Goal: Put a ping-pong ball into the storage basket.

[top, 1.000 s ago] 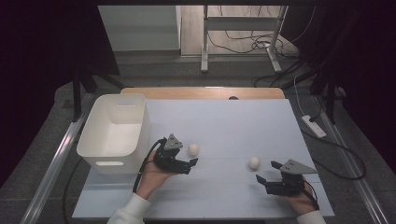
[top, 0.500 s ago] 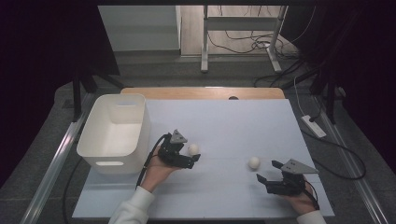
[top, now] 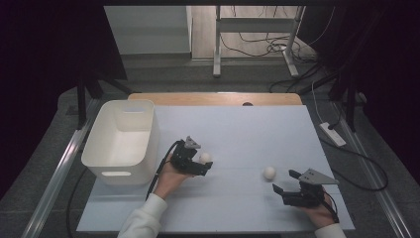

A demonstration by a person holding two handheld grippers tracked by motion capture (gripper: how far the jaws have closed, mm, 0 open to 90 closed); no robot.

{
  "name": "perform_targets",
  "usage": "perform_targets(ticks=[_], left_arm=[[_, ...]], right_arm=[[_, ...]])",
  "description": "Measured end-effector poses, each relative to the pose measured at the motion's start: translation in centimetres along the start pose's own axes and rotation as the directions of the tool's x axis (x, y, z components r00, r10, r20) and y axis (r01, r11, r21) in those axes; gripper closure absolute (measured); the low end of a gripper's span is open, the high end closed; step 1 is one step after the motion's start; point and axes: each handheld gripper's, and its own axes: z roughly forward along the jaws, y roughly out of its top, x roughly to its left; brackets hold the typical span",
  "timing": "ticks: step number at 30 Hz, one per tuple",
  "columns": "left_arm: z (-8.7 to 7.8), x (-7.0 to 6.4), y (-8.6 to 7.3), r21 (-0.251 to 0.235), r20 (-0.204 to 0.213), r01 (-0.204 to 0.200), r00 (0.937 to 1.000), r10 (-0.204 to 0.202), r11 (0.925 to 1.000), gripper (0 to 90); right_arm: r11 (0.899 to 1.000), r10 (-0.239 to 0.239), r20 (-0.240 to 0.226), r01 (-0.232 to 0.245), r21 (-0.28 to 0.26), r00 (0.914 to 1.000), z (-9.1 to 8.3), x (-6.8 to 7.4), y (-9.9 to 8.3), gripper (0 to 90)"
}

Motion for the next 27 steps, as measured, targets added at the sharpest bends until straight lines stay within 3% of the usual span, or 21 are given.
perform_targets(ticks=[9, 27], left_arm=[[1.0, 0.2, 0.7, 0.034, -0.011, -0.008, 0.9999, 0.008, 0.9994, 12.4], [3.3, 1.3, 0.4, 0.103, -0.023, 0.022, 0.9995, -0.02, 0.9944, 14.4]], right_arm=[[1.0, -0.002, -0.001, 0.002, -0.001, 1.0, 0.0, 0.0, 0.0, 15.5], [1.0, 0.003, -0.002, -0.003, -0.005, 1.0, 0.0, -0.1, 0.0, 15.6]])
